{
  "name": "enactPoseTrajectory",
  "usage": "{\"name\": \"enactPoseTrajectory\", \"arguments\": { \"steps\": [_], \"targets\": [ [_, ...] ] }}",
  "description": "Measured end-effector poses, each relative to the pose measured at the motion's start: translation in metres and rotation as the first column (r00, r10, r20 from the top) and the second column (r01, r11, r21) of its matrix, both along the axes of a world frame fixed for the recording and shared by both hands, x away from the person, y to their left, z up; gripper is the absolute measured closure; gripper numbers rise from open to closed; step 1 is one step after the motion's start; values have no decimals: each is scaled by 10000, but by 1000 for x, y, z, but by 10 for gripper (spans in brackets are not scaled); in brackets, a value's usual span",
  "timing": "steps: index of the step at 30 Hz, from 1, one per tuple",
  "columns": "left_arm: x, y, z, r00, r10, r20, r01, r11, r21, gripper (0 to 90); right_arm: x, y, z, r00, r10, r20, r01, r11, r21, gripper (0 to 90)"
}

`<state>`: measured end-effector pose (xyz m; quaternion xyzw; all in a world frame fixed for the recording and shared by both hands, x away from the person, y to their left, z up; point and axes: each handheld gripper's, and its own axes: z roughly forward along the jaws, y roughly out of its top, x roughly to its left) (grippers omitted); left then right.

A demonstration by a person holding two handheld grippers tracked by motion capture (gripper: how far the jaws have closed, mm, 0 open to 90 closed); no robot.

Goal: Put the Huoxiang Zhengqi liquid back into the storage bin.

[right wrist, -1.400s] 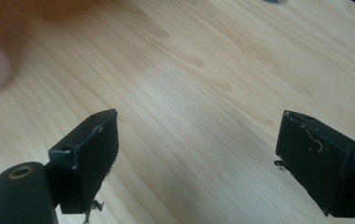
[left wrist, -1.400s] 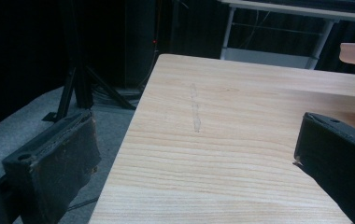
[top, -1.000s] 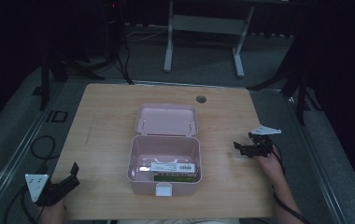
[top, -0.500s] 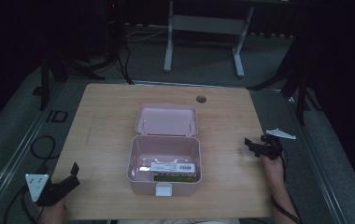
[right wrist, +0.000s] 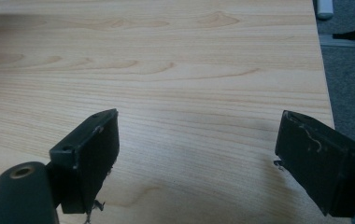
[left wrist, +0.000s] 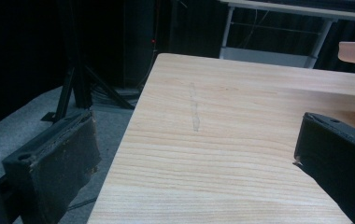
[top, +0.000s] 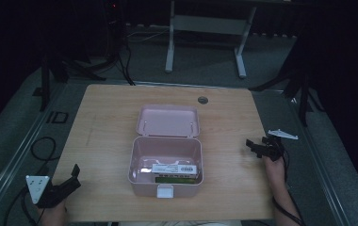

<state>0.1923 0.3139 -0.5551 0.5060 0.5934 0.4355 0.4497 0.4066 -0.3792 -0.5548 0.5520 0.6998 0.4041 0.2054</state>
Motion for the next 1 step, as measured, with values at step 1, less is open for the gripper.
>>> {"name": "enactPoseTrajectory", "arguments": {
  "steps": [1],
  "targets": [
    [0, 0, 0, 10000, -4, 1, 4, 10000, 6, 2, 0, 0, 0, 10000, 20, -16, -20, 10000, 0, 135]
  ]
}}
